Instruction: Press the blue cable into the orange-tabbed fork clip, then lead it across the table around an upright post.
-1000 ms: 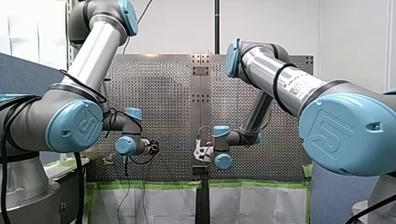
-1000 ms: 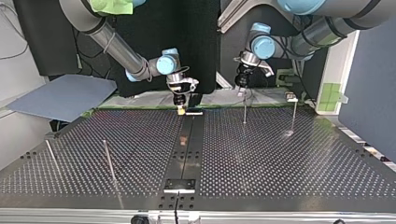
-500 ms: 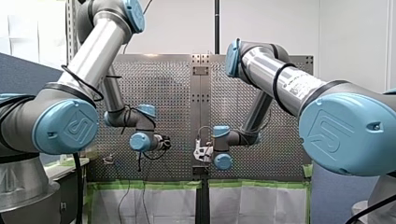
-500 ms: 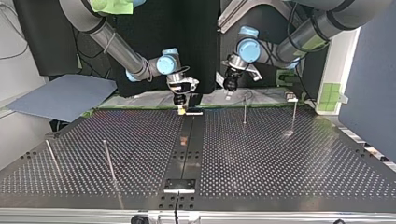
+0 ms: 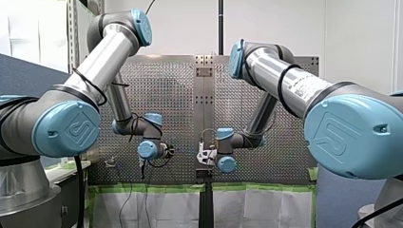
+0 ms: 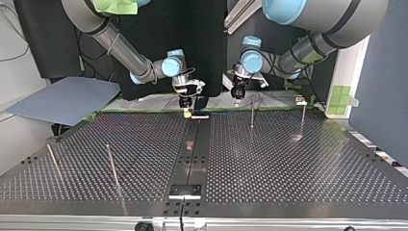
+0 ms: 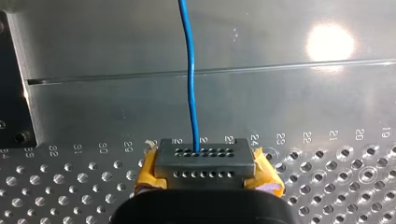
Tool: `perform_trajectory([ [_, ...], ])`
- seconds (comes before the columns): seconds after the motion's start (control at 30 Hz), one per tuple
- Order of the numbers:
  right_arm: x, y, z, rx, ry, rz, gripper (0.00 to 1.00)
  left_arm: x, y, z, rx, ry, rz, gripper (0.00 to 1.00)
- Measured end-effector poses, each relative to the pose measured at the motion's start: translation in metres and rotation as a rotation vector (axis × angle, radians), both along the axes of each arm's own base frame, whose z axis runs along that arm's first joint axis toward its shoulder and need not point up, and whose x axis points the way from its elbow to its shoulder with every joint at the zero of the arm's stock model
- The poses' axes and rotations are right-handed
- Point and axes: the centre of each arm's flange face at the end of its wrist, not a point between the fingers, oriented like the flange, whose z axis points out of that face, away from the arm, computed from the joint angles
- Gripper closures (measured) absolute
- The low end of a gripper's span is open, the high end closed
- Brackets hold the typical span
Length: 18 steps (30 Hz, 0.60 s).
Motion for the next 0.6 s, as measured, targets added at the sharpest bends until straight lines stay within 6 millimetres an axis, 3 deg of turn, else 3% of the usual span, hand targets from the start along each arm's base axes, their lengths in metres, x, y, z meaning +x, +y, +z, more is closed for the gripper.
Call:
perform_trajectory([
  [0.6, 0.001, 0.001, 0.0, -0.002, 0.002, 0.001, 1.0, 0.015, 0.0, -0.001, 0.074, -0.005, 0.036, 0.02],
])
